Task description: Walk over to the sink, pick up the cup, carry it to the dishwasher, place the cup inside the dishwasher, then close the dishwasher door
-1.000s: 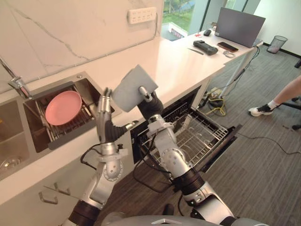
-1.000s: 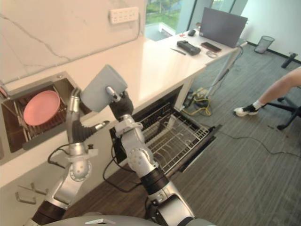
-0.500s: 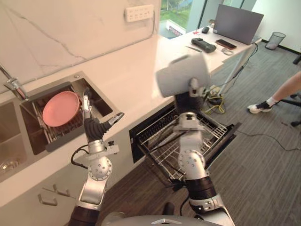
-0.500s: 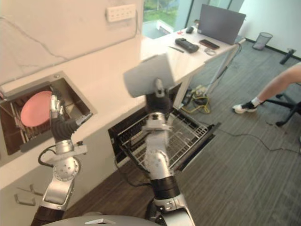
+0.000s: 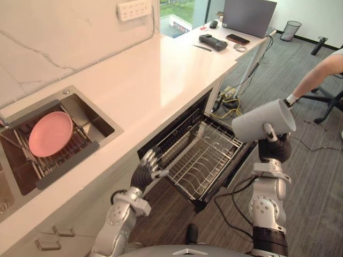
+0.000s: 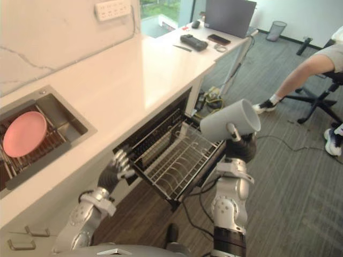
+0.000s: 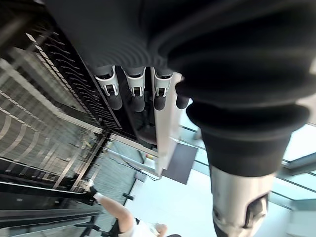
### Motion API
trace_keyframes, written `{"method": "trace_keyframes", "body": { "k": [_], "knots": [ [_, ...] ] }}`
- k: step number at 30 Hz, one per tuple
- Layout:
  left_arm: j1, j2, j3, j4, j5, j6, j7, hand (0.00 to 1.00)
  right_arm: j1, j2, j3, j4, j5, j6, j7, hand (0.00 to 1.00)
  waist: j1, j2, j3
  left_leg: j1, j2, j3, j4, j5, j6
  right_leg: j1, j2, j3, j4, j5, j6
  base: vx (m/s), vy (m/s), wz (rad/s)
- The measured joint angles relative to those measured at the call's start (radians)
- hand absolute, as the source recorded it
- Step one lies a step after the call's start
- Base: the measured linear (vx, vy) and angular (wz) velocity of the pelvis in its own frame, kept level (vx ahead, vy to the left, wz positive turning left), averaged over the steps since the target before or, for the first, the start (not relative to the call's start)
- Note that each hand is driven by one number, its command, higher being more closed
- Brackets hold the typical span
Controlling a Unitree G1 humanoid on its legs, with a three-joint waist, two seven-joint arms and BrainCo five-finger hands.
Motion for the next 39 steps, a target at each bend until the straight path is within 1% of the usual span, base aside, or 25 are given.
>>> {"method": "trace_keyframes", "body": {
  "k": [1,3,4,5,7,8,10,11,12,13,14,15,16,18,19,20,22,25,27,28,33,34,35,37,39],
  "knots": [
    [0.010,0.003,0.002,0.016,0.000,0.002,-0.005,0.00,0.003,0.000,0.000,0.016,-0.009,0.002,0.004,1.00,0.001,0.000,0.000,0.000,0.000,0.000,0.000,0.000,0.000,0.000,0.000,-0.001,0.000,0.000,0.000,0.02,0.019,0.04],
    [0.036,0.004,0.029,0.094,0.003,0.007,-0.032,0.00,0.010,0.000,0.002,0.066,-0.078,0.006,0.005,1.00,0.008,-0.001,0.001,-0.003,-0.001,-0.005,0.001,-0.002,0.002,0.001,-0.002,-0.007,0.000,-0.001,0.001,0.01,0.030,0.10],
    [0.049,0.004,0.043,0.147,0.029,0.008,-0.036,0.00,0.021,-0.001,0.002,0.078,-0.113,0.007,0.006,1.00,0.011,-0.001,0.001,-0.008,-0.002,-0.016,0.004,-0.003,0.003,0.003,-0.005,-0.017,0.000,-0.001,0.002,-0.01,0.031,0.19],
    [0.052,0.007,0.045,0.183,0.047,0.007,-0.038,0.00,0.024,-0.001,0.003,0.085,-0.125,0.008,0.007,1.00,0.010,-0.001,0.001,-0.009,-0.003,-0.023,0.004,-0.003,0.004,0.005,-0.008,-0.022,0.000,0.000,0.001,-0.01,0.038,0.21],
    [0.055,0.020,0.073,0.352,0.155,-0.004,-0.022,0.00,0.023,-0.017,0.020,0.128,-0.210,0.022,0.021,1.00,0.012,-0.004,0.002,-0.002,-0.007,-0.026,-0.008,0.000,0.008,0.008,-0.011,-0.025,0.000,0.000,0.005,-0.01,0.033,0.08],
    [0.056,0.027,0.080,0.396,0.176,-0.005,-0.019,0.00,0.023,-0.022,0.030,0.141,-0.233,0.025,0.022,1.00,0.012,-0.005,0.003,0.001,-0.008,-0.026,-0.011,0.001,0.008,0.010,-0.013,-0.025,0.000,-0.001,0.006,0.00,0.034,0.01],
    [0.063,0.047,0.116,0.552,0.289,-0.013,0.024,0.00,0.023,-0.042,0.069,0.199,-0.335,0.072,0.023,1.00,0.010,-0.010,0.007,0.011,-0.008,-0.028,-0.012,0.001,0.008,0.020,-0.014,-0.028,0.000,-0.002,0.008,0.02,0.036,0.02],
    [0.063,0.049,0.126,0.592,0.312,-0.015,0.037,0.00,0.023,-0.046,0.081,0.222,-0.355,0.083,0.023,1.00,0.010,-0.011,0.010,0.016,-0.008,-0.029,-0.014,0.001,0.008,0.025,-0.014,-0.030,0.000,-0.003,0.009,0.02,0.027,0.10],
    [0.064,0.050,0.160,0.634,0.334,-0.025,0.050,0.00,0.024,-0.058,0.099,0.266,-0.406,0.110,0.023,1.00,0.009,-0.012,0.012,0.020,-0.009,-0.038,-0.015,0.001,0.008,0.034,-0.016,-0.041,-0.001,-0.004,0.011,0.01,0.034,0.24],
    [0.055,0.051,0.182,0.659,0.368,-0.053,0.069,0.00,0.023,-0.076,0.120,0.309,-0.455,0.132,0.022,1.00,0.010,-0.011,0.015,0.022,-0.012,-0.051,-0.015,0.002,0.010,0.042,-0.021,-0.052,-0.001,-0.007,0.014,0.01,0.030,0.25],
    [0.050,0.051,0.192,0.669,0.387,-0.062,0.082,0.00,0.021,-0.083,0.130,0.330,-0.484,0.144,0.022,1.00,0.013,-0.011,0.015,0.022,-0.013,-0.053,-0.017,0.002,0.011,0.043,-0.022,-0.053,-0.001,-0.006,0.015,0.00,0.032,0.16],
    [0.041,0.051,0.220,0.704,0.427,-0.076,0.107,0.00,0.006,-0.094,0.150,0.374,-0.542,0.165,0.021,1.00,0.022,-0.012,0.017,0.025,-0.015,-0.053,-0.021,0.004,0.012,0.044,-0.024,-0.052,-0.001,-0.006,0.016,0.00,0.000,0.00],
    [0.034,0.054,0.235,0.748,0.466,-0.083,0.131,0.00,-0.009,-0.104,0.170,0.407,-0.580,0.177,0.019,1.00,0.023,-0.010,0.019,0.032,-0.016,-0.052,-0.026,0.006,0.012,0.046,-0.025,-0.051,-0.001,-0.006,0.017,0.01,0.032,0.00],
    [0.030,0.069,0.256,0.861,0.532,-0.070,0.169,0.00,-0.047,-0.127,0.185,0.476,-0.662,0.207,0.015,1.00,0.024,-0.009,0.028,0.038,-0.018,-0.056,-0.029,0.006,0.012,0.055,-0.026,-0.055,-0.001,-0.008,0.020,0.00,0.009,0.05],
    [0.033,0.070,0.270,0.881,0.550,-0.066,0.180,0.00,-0.069,-0.154,0.195,0.508,-0.703,0.225,0.014,1.00,0.030,-0.015,0.038,0.036,-0.020,-0.062,-0.029,0.008,0.013,0.055,-0.028,-0.061,-0.001,-0.009,0.021,0.00,0.017,0.13],
    [0.034,0.072,0.269,0.888,0.561,-0.064,0.180,0.00,-0.085,-0.170,0.201,0.525,-0.717,0.235,0.014,1.00,0.034,-0.012,0.044,0.036,-0.021,-0.067,-0.029,0.010,0.013,0.058,-0.030,-0.066,-0.001,-0.009,0.021,-0.02,0.008,0.23],
    [0.040,0.078,0.274,0.896,0.571,-0.060,0.186,0.00,-0.152,-0.216,0.210,0.583,-0.751,0.262,0.013,1.00,0.040,-0.027,0.074,0.028,-0.025,-0.083,-0.032,0.018,0.015,0.058,-0.035,-0.080,0.000,-0.009,0.022,-0.03,0.008,0.20],
    [0.043,0.085,0.281,0.900,0.577,-0.061,0.185,0.00,-0.259,-0.273,0.215,0.655,-0.782,0.268,0.011,1.00,0.059,-0.039,0.102,0.005,-0.033,-0.089,-0.037,0.031,0.016,0.037,-0.042,-0.084,0.000,-0.004,0.019,-0.03,0.008,0.08],
    [0.043,0.081,0.281,0.900,0.577,-0.065,0.183,0.00,-0.304,-0.317,0.240,0.683,-0.787,0.277,0.009,1.00,0.058,-0.030,0.117,-0.003,-0.040,-0.109,-0.037,0.037,0.019,0.039,-0.048,-0.102,0.000,0.000,0.023,0.00,0.018,0.24],
    [0.043,0.079,0.281,0.899,0.577,-0.073,0.180,0.00,-0.328,-0.336,0.252,0.705,-0.810,0.283,0.005,1.00,0.066,-0.028,0.124,-0.005,-0.043,-0.113,-0.045,0.043,0.021,0.037,-0.050,-0.103,0.000,0.001,0.024,0.01,0.018,0.26],
    [0.041,0.074,0.293,0.895,0.576,-0.091,0.168,0.00,-0.444,-0.380,0.292,0.828,-0.822,0.286,-0.001,1.00,0.076,-0.028,0.179,-0.028,-0.058,-0.137,-0.042,0.054,0.028,0.029,-0.064,-0.122,0.002,0.008,0.029,-0.02,0.027,0.16],
    [0.041,0.075,0.293,0.892,0.576,-0.091,0.164,0.00,-0.493,-0.407,0.315,0.864,-0.822,0.294,-0.002,1.00,0.091,-0.029,0.206,-0.043,-0.067,-0.137,-0.041,0.061,0.033,0.014,-0.072,-0.124,0.007,0.016,0.031,-0.04,0.041,0.09],
    [0.041,0.074,0.293,0.892,0.576,-0.091,0.164,0.00,-0.515,-0.416,0.321,0.875,-0.822,0.297,-0.002,1.00,0.092,-0.028,0.219,-0.049,-0.072,-0.139,-0.041,0.064,0.035,0.009,-0.076,-0.124,0.007,0.019,0.032,-0.07,0.060,0.08],
    [0.041,0.071,0.290,0.887,0.576,-0.096,0.162,0.00,-0.599,-0.437,0.325,0.923,-0.822,0.305,-0.002,1.00,0.098,-0.028,0.276,-0.073,-0.082,-0.145,-0.027,0.070,0.040,-0.003,-0.087,-0.125,0.007,0.030,0.033,-0.08,0.055,0.12],
    [0.041,0.071,0.288,0.887,0.576,-0.099,0.162,0.00,-0.642,-0.456,0.343,0.954,-0.821,0.309,-0.003,1.00,0.108,-0.031,0.306,-0.103,-0.090,-0.156,-0.011,0.072,0.042,-0.019,-0.094,-0.131,0.007,0.037,0.033,-0.08,0.034,0.15]
  ]
}}
